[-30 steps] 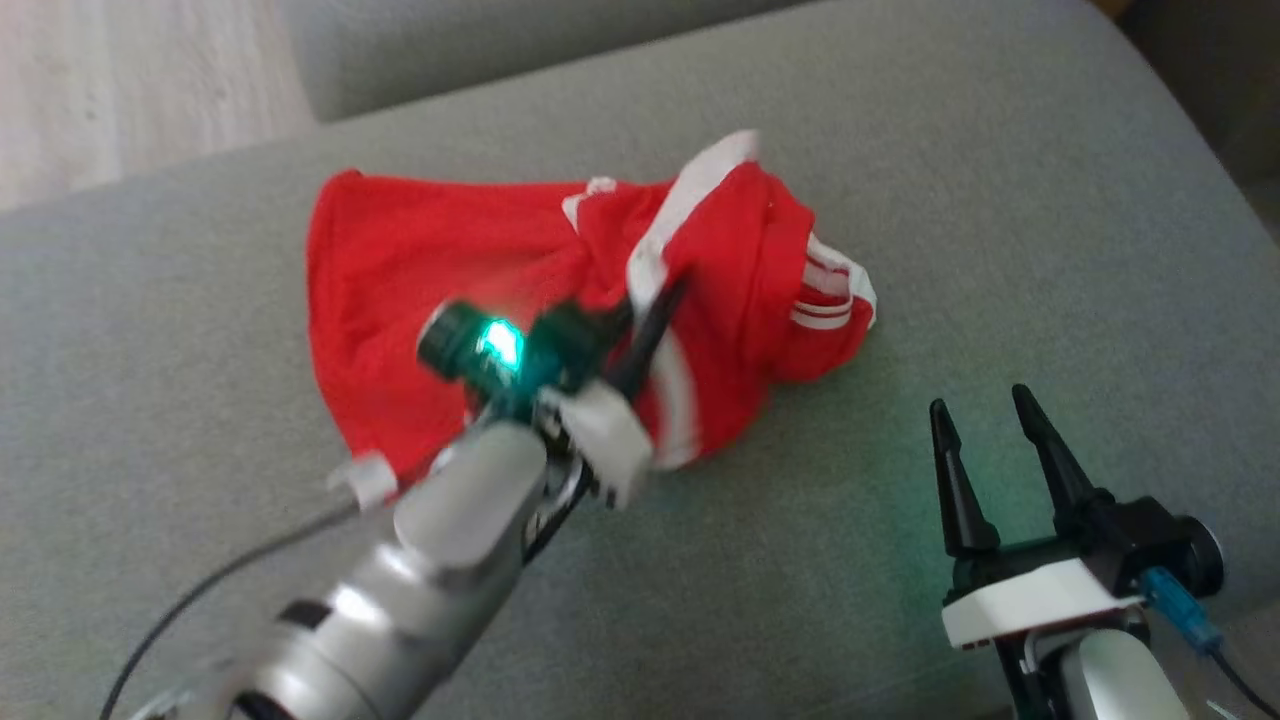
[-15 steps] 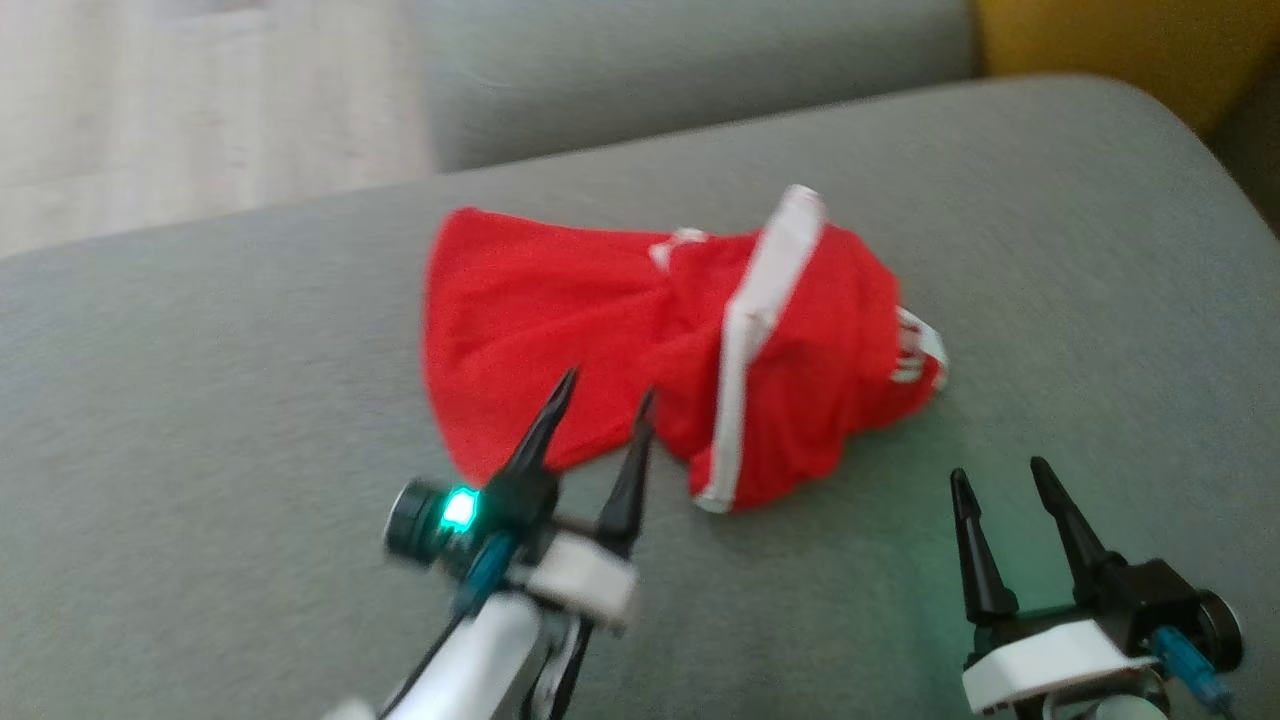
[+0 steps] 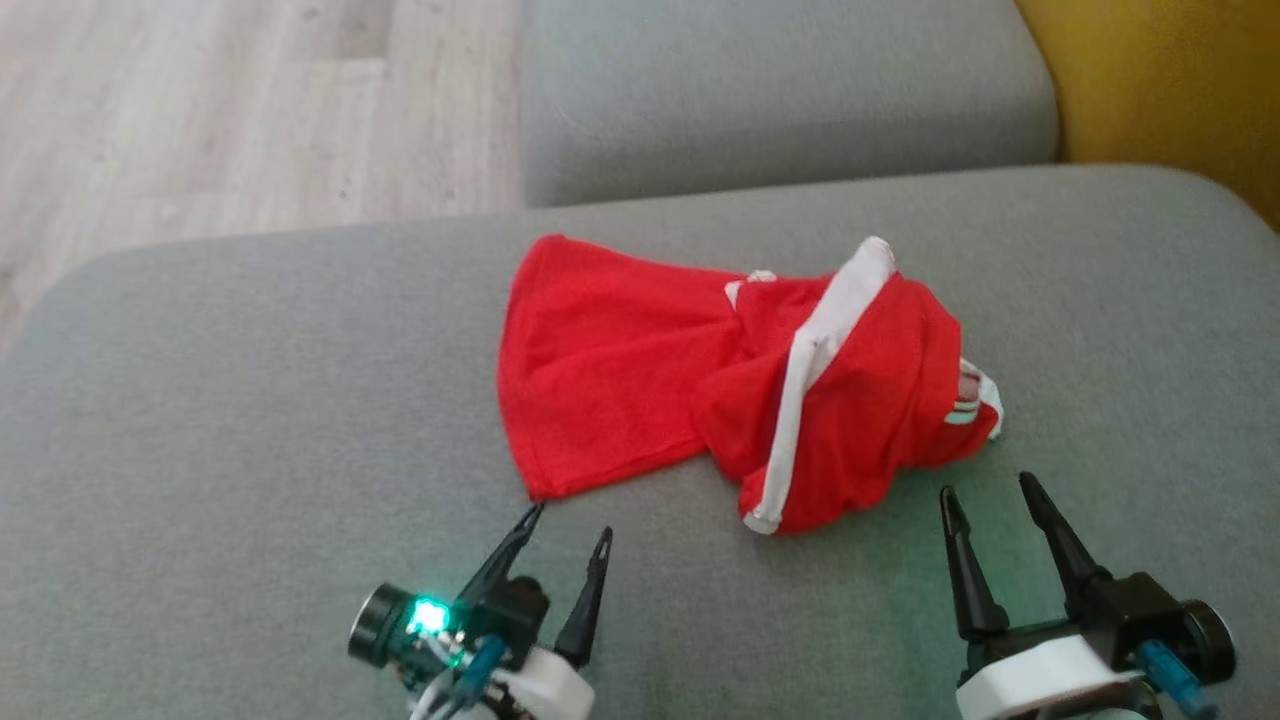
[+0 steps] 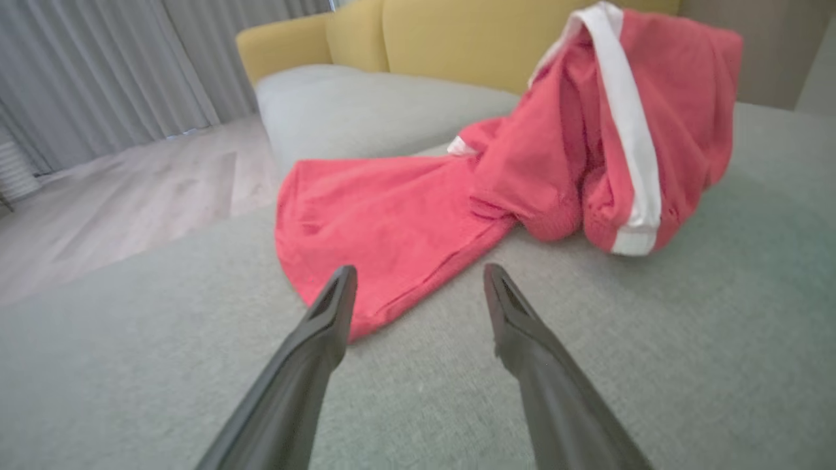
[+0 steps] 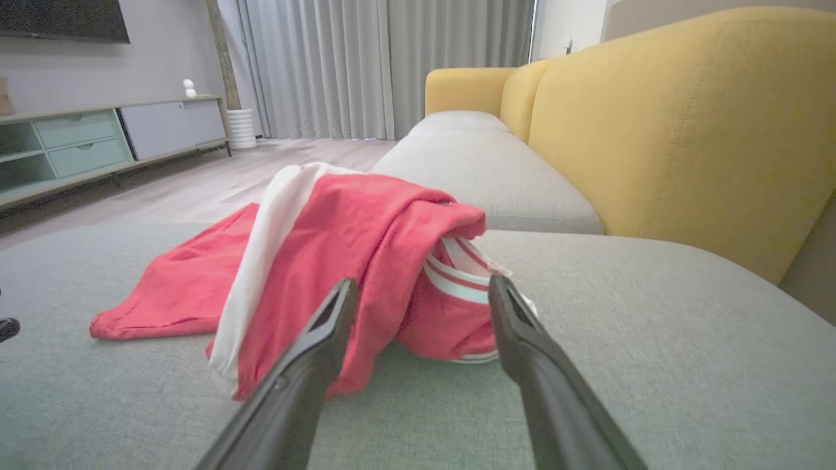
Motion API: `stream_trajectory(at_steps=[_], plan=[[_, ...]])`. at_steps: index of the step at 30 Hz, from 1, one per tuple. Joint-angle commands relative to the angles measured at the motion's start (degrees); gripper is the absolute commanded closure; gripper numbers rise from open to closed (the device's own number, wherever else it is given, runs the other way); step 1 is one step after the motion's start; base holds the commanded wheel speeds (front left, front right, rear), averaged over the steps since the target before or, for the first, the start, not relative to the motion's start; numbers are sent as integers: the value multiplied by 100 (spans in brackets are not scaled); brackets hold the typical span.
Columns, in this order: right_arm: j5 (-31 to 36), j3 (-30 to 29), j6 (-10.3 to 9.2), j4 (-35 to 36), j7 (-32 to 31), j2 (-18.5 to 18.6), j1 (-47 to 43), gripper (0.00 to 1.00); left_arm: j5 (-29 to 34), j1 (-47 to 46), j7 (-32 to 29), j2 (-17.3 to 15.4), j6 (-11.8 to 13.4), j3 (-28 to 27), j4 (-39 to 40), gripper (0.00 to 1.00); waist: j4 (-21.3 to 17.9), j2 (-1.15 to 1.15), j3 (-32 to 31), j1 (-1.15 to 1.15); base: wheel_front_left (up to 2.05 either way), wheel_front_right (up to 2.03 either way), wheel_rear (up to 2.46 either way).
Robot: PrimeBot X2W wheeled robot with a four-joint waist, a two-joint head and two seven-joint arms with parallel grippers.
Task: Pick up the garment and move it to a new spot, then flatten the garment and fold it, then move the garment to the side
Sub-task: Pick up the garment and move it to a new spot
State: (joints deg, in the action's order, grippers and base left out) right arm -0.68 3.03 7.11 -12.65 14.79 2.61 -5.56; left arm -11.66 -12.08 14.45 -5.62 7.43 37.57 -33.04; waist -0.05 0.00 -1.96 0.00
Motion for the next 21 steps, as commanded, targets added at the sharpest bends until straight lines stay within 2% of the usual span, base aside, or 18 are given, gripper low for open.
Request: stream_trajectory(at_steps=[1, 6, 9, 13, 19, 21], plan=[[62, 153, 37, 198, 21, 27, 177, 0, 79, -608, 54, 74, -58, -98, -144, 0, -212, 0, 208, 0, 0, 0, 0], [146, 198, 37, 217, 21, 27, 263, 0, 222, -1283, -41, 199, -131, 151, -966, 0, -461, 0, 540, 0, 0, 0, 0], [180, 228, 37, 245, 21, 27, 408, 0, 273, -1828, -385, 249, -173, 332, -1565, 0, -661, 0, 824, 0, 0, 0, 0], [162, 269, 37, 262, 21, 27, 638, 0, 387, -2460, -740, 269, -48, 570, -2117, 0, -933, 0, 1167, 0, 0, 0, 0], [114, 365, 37, 263, 21, 27, 922, 0, -129, -2974, -1091, 273, -126, 735, -2546, 0, -1254, 0, 1501, 0, 0, 0, 0], [106, 361, 37, 263, 21, 27, 959, 0, -323, -3021, -1290, 273, -266, 769, -2683, 0, -1300, 0, 1534, 0, 0, 0, 0]])
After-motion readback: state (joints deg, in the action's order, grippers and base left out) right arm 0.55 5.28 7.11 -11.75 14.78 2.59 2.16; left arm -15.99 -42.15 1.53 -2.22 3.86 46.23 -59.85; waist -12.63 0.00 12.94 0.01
